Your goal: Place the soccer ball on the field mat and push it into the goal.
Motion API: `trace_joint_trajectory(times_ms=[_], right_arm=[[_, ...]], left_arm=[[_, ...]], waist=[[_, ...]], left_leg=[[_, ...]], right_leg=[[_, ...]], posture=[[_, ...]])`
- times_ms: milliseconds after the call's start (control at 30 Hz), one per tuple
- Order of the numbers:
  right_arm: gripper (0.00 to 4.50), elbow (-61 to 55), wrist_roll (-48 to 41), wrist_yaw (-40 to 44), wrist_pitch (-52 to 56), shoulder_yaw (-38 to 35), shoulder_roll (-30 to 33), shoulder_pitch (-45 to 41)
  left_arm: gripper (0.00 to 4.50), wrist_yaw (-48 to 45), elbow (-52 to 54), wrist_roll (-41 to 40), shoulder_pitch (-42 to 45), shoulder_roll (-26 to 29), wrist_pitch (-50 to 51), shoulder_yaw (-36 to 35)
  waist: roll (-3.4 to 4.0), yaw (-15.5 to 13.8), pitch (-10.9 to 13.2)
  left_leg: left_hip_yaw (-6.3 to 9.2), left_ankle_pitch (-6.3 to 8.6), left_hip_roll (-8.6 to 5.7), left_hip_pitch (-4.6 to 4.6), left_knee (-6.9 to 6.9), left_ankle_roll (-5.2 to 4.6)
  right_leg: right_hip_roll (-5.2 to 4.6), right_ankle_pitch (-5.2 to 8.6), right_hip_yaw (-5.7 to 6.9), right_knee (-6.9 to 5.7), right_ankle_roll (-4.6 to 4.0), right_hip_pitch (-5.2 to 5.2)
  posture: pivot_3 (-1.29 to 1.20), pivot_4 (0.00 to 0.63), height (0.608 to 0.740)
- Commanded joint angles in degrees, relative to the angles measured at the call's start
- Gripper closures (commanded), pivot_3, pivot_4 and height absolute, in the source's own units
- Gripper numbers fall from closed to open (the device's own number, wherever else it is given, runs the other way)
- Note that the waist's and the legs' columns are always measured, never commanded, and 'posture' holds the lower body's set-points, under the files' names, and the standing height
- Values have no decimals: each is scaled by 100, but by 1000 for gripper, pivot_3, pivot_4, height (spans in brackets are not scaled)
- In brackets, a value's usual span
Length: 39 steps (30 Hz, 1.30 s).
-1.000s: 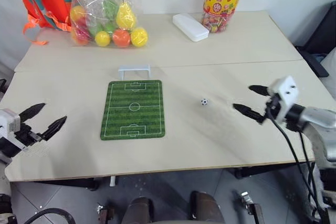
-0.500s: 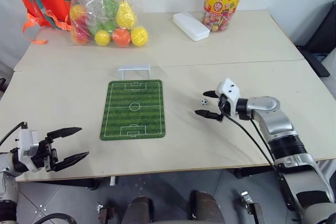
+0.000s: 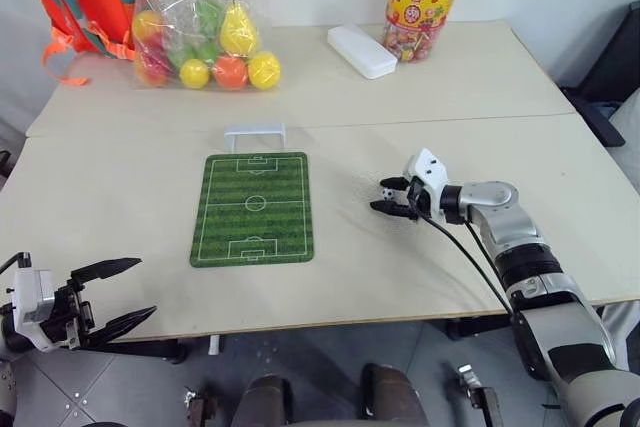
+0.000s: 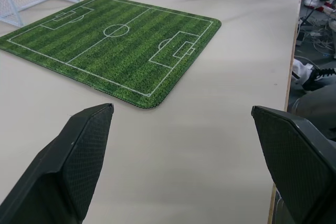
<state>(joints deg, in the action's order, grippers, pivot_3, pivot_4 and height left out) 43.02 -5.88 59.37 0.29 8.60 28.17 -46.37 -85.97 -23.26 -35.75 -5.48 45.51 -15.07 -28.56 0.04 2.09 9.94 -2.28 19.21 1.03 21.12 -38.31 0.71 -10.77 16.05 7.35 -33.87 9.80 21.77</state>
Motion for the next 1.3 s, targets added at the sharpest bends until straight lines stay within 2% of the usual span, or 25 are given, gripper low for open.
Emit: trace_joint_trajectory(times_ms=[33,100,133,300,400,567,700,933,1300], right_arm=[[2926,30,52,-52,70,-128,21,-85],[3598,-26,30,-33,92,-140,17,-114],[3656,-139,-1,-1,101,-147,18,-108],[3655,-896,-180,5,364,-184,-87,-156],[3655,-2024,-411,-47,1227,-24,-400,-218],[3655,-3458,-359,-97,2581,797,-1048,-202],[3655,-3917,-299,-285,2969,1355,-1623,-146],[3655,-3051,253,-717,2616,2139,-2539,-351],[3655,-1771,731,-800,1852,2317,-3177,-471]], left_arm=[[0,-129,27,-160,28,18,-16,-222],[0,-96,-20,-177,103,14,7,-249],[0,-101,-44,-177,133,15,12,-255],[0,-148,-127,-176,257,1,55,-223],[0,-222,-269,-140,346,-25,1,-181],[0,-286,-401,-148,438,-153,-64,-145],[0,-500,-327,-55,213,-230,-163,-6],[0,-505,-128,-57,-259,-316,-342,116],[0,81,347,-267,-690,-574,-382,-203]], waist=[[0,-4,0],[0,-4,0],[0,-4,0],[3,2,2],[4,62,3],[4,117,2],[-3,111,-2],[-10,120,-5],[-13,134,-7]], left_leg=[[0,0,0,0,0,0],[0,0,0,0,0,0],[0,0,0,0,0,0],[0,0,0,5,4,0],[-8,0,7,7,9,3],[-13,0,14,7,12,8],[-27,1,15,19,12,9],[-53,4,21,16,11,12],[-73,9,47,11,11,22]], right_leg=[[0,0,0,0,0,0],[0,0,0,-1,0,0],[0,0,0,0,-1,0],[1,0,0,-1,-1,8],[7,0,-2,-3,-1,20],[11,-1,3,-11,-3,28],[10,-4,2,-23,-7,54],[11,-9,3,-36,-16,71],[26,-14,8,-38,-27,82]], posture=[[0,150,740],[0,150,740],[0,150,740],[0,150,740],[0,150,740],[0,150,740],[0,150,740],[0,150,740],[0,150,740]])
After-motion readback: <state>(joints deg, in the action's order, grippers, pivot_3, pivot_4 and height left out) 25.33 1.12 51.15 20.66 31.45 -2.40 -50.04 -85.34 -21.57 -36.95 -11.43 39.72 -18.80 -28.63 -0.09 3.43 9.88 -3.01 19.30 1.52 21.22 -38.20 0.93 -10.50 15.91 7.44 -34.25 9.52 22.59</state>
